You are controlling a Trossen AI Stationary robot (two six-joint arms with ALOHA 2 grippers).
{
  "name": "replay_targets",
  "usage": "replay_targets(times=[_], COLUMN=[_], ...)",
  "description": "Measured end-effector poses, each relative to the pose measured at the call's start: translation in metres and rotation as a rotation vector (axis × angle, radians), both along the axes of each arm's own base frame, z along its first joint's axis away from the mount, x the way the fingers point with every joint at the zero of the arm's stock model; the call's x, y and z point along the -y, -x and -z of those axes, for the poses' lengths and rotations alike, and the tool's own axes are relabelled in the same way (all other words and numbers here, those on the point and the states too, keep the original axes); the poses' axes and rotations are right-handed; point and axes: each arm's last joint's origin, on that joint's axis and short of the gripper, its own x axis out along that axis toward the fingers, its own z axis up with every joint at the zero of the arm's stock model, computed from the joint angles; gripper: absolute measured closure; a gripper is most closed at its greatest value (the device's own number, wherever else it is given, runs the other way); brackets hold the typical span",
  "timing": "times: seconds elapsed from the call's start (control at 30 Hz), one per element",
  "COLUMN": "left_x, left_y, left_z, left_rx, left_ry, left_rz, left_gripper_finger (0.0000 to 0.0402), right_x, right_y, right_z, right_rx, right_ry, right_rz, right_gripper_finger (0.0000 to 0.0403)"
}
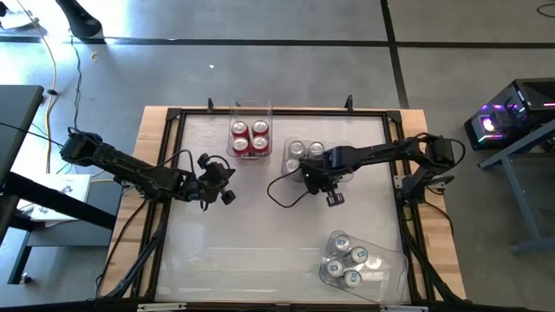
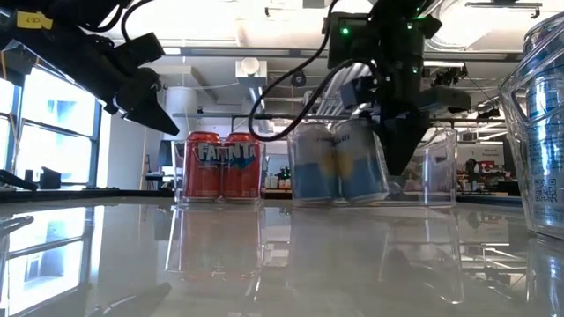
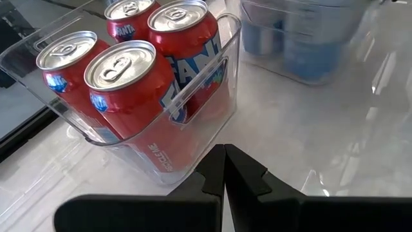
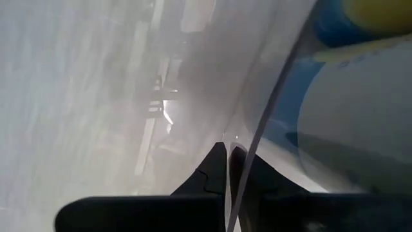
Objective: Sort soda cans
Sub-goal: Move the top right transparent bin to the top middle of the table
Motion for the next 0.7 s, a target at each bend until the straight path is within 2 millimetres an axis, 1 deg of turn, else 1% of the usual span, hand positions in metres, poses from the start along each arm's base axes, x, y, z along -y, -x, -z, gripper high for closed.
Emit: replay_targets(times=[0.13, 0.23, 0.33, 0.53, 0.6, 0.7], left_x=[0.000, 0.000, 0.000, 0.000, 0.000, 0.000], left_y=[0.000, 0.000, 0.000, 0.000, 0.000, 0.000], left_z=[0.000, 0.000, 0.000, 0.000, 0.000, 0.000], left_rx=[0.002, 0.005, 0.005, 0.005, 0.005, 0.006], left_ry=[0.001, 0.003, 0.004, 0.004, 0.004, 0.004], left_rz=[0.000, 0.002, 0.003, 0.003, 0.003, 0.003], left_gripper_finger=[0.0401, 0.0401, 0.0401, 0.0401, 0.0401, 0.0401], right_x=[0.000, 0.000, 0.000, -0.001, -0.003, -0.006], right_y=[0.001, 0.001, 0.002, 0.004, 0.006, 0.009], right_z=[0.000, 0.001, 0.001, -0.002, -0.005, -0.014], right_rx=[-0.006, -0.010, -0.021, -0.025, -0.014, 0.010], right_ry=[-0.011, 0.000, 0.002, 0.016, 0.020, 0.020], right_rz=[0.013, 0.036, 0.041, 0.067, 0.091, 0.131], right_gripper_finger=[0.0399, 0.0381, 0.0345, 0.0254, 0.0235, 0.0222])
